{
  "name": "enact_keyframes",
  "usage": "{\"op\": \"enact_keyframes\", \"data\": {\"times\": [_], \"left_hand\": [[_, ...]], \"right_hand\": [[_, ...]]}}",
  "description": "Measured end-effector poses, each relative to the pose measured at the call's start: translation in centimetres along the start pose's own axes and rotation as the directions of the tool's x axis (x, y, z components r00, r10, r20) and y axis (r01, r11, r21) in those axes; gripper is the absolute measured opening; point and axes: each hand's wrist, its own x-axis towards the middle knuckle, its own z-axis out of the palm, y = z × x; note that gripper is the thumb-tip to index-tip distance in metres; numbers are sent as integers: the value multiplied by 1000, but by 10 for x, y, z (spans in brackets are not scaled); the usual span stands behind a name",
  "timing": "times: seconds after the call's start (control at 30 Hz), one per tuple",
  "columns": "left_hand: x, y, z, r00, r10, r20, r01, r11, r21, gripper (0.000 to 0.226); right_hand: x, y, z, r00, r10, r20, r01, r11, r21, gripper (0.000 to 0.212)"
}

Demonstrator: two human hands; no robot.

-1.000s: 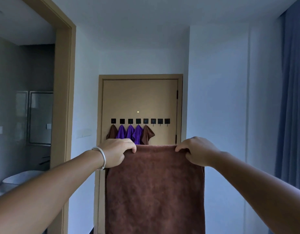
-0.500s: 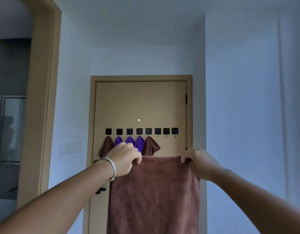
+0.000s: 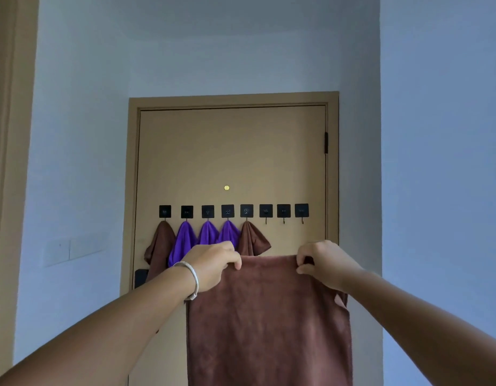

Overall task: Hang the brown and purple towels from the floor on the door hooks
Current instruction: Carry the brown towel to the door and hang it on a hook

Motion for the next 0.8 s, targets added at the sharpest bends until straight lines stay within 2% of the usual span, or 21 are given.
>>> {"op": "enact_keyframes", "data": {"times": [0.1, 0.23, 0.4, 0.53, 0.67, 0.8], "left_hand": [[51, -18, 27, 996, 21, 88, -21, 1000, 1, 52], [110, -38, 61, 990, 18, 141, -20, 1000, 12, 62], [173, -64, 104, 984, 39, 172, -43, 999, 21, 67], [223, -96, 135, 983, 27, 181, -31, 999, 19, 71], [275, -131, 165, 987, 57, 152, -62, 998, 29, 73], [324, -165, 193, 990, 98, 104, -100, 995, 12, 65]], "right_hand": [[46, 41, 20, 997, -47, 56, 47, 999, 0, 20], [104, 89, 45, 994, -78, 75, 76, 997, 31, 19], [165, 131, 84, 990, -79, 113, 80, 997, 0, 42], [215, 156, 110, 996, -26, 85, 28, 999, -21, 52], [266, 176, 128, 999, 13, 30, -11, 999, -52, 48], [314, 196, 147, 996, 85, -2, -85, 993, -80, 44]]}}
